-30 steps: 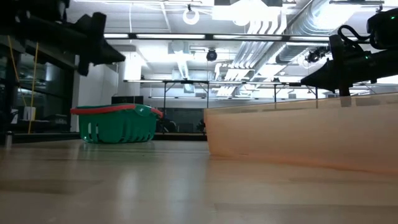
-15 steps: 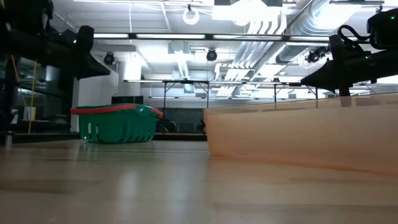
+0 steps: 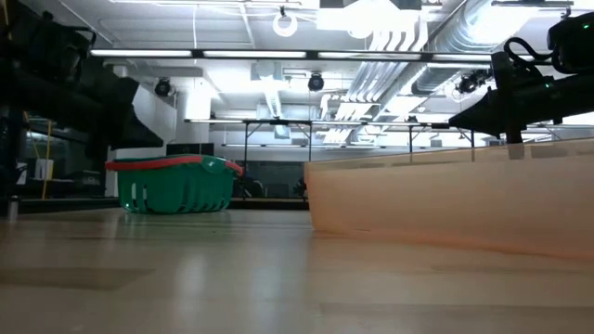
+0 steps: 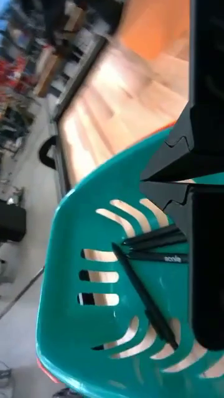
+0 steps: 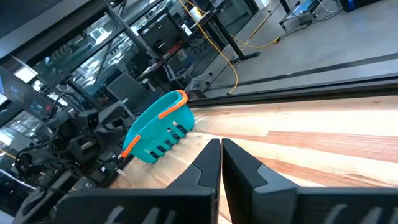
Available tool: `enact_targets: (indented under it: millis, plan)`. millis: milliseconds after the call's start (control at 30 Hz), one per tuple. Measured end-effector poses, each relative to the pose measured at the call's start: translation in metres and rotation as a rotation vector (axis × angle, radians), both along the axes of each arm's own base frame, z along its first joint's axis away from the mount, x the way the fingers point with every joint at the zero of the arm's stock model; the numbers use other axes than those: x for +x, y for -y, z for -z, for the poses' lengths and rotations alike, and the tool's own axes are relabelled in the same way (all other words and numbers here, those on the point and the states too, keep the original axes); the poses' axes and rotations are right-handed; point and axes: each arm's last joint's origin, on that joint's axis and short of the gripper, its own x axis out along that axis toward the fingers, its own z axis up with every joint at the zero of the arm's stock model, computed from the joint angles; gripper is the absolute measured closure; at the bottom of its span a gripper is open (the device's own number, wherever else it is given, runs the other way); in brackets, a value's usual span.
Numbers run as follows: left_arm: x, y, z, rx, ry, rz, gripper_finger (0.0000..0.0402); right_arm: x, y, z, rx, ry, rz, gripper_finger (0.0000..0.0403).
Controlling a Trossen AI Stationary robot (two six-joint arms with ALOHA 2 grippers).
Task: Sort pens & pencils
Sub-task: Return to Home Position
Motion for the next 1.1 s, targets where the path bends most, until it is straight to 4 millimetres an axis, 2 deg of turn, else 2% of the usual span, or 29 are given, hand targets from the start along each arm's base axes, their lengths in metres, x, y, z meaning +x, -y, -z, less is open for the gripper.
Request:
enact_targets:
  millis: [200, 333, 467, 733, 1100]
  plan:
    - [0.003, 0.000, -0.002, 0.108, -0.075, 0.106, 0.0401, 0.000, 0.000, 0.000, 0.000, 0.000, 0.000, 0.0396]
    - [0.004, 0.000, -0.007, 0.171, -0.054, 0.144, 0.0401, 0.000, 0.000, 0.000, 0.000, 0.000, 0.000, 0.0396]
    - [0.005, 0.000, -0.008, 0.152, -0.016, 0.131, 0.0401, 0.000, 0.000, 0.000, 0.000, 0.000, 0.000, 0.0396]
    - [0.019, 0.018, -0.026, 0.339, 0.082, 0.351, 0.0401, 0.000, 0.000, 0.000, 0.000, 0.000, 0.000, 0.0396]
    - [0.027, 0.035, -0.025, 0.408, 0.055, 0.487, 0.0401, 0.000, 0.000, 0.000, 0.000, 0.000, 0.000, 0.0396]
